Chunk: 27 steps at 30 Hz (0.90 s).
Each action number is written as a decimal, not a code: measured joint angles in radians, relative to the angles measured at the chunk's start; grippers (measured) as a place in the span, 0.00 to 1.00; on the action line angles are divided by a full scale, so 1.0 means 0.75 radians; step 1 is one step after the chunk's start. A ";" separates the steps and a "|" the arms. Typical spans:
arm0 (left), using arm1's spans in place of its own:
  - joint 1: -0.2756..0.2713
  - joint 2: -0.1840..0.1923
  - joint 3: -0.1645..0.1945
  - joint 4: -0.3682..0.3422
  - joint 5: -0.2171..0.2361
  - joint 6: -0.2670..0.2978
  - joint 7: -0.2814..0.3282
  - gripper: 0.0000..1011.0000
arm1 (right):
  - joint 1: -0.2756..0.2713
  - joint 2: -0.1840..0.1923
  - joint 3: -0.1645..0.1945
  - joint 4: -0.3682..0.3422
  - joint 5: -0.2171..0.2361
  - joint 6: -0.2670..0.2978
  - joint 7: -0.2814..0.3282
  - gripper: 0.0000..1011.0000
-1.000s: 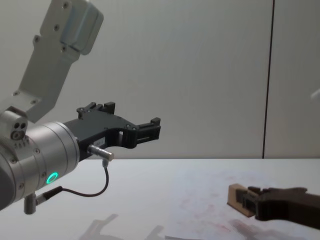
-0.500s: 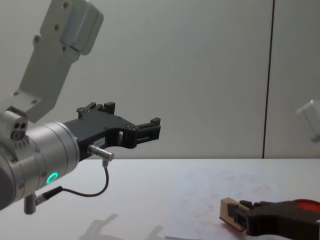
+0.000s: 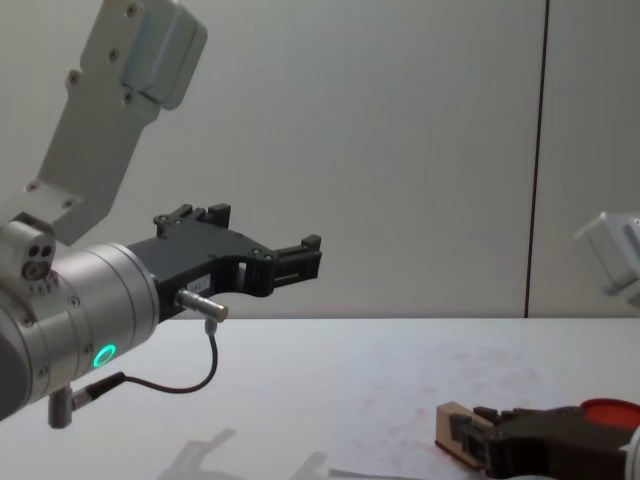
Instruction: Use the one hand to pick up the stamp and affix it onto the A4 paper.
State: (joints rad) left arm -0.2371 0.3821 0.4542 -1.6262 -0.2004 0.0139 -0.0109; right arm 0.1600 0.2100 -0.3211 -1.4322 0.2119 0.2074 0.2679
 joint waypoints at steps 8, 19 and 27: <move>0.000 0.000 0.000 0.000 0.000 0.000 0.000 0.98 | 0.016 -0.006 -0.001 0.016 -0.024 0.018 0.010 0.22; 0.000 0.000 0.000 0.000 0.000 0.000 0.000 0.98 | 0.014 -0.002 0.001 0.005 -0.009 0.029 0.012 0.22; 0.000 0.000 0.000 0.000 0.000 0.000 0.000 0.98 | -0.005 0.022 0.031 -0.077 0.063 0.003 -0.008 0.22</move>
State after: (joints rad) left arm -0.2371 0.3821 0.4542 -1.6262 -0.2004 0.0139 -0.0109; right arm 0.1563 0.2264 -0.2982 -1.4898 0.2593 0.2093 0.2622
